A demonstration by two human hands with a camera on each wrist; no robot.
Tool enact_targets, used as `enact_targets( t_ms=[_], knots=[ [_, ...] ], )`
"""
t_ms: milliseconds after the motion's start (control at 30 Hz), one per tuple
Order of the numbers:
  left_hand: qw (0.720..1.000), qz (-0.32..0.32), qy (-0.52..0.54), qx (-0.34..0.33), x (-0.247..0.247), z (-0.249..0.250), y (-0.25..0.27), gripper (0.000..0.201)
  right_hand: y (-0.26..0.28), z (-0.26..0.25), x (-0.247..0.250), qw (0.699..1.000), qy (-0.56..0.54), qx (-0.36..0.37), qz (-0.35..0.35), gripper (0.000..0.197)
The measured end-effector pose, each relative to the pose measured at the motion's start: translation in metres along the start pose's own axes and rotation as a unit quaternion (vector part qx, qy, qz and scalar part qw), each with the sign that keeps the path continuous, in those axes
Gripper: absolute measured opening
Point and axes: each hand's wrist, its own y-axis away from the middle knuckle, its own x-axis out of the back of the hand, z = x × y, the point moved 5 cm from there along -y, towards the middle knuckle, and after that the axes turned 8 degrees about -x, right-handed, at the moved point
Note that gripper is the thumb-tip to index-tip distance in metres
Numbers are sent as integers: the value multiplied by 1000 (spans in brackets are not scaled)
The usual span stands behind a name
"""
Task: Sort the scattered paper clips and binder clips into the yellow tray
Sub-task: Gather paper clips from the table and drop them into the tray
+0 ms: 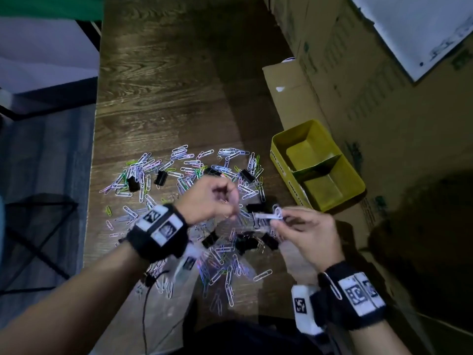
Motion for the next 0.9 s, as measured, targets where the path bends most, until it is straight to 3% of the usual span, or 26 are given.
enact_targets(
  t_ms=[133, 300, 367, 467, 567, 633, 700, 833, 900],
  knots=[
    [996, 29, 14, -88, -8, 51, -86, 25, -31, -39, 32, 996, -73, 33, 47, 31],
    [978, 47, -197, -53, -31, 42, -180, 4, -90, -56, 61, 984, -42, 18, 171, 16],
    [954, 0, -299, -32, -43, 25, -194, 17, -115, -53, 68, 982, -5, -15, 188, 19],
    [920, -98, -377, -33, -56, 6, -191, 36, -146, -43, 69, 977, 109, -49, 178, 17],
    [895, -131, -421, -64, -56, -5, -182, 33, -164, -32, 64, 955, 238, -47, 173, 18],
    [881, -155, -441, -75, -59, -8, -169, 18, -173, -24, 56, 942, 298, -39, 151, 20],
    [857, -184, -469, -106, -65, -13, -156, 25, -181, -13, 48, 941, 317, -47, 114, 23],
    [815, -163, -537, -144, -78, -26, -143, 26, -181, -5, 35, 941, 331, -57, 40, 32],
    [807, -132, -563, -121, -85, -26, -142, 17, -175, -10, 34, 948, 314, -42, 36, 29]
  ],
)
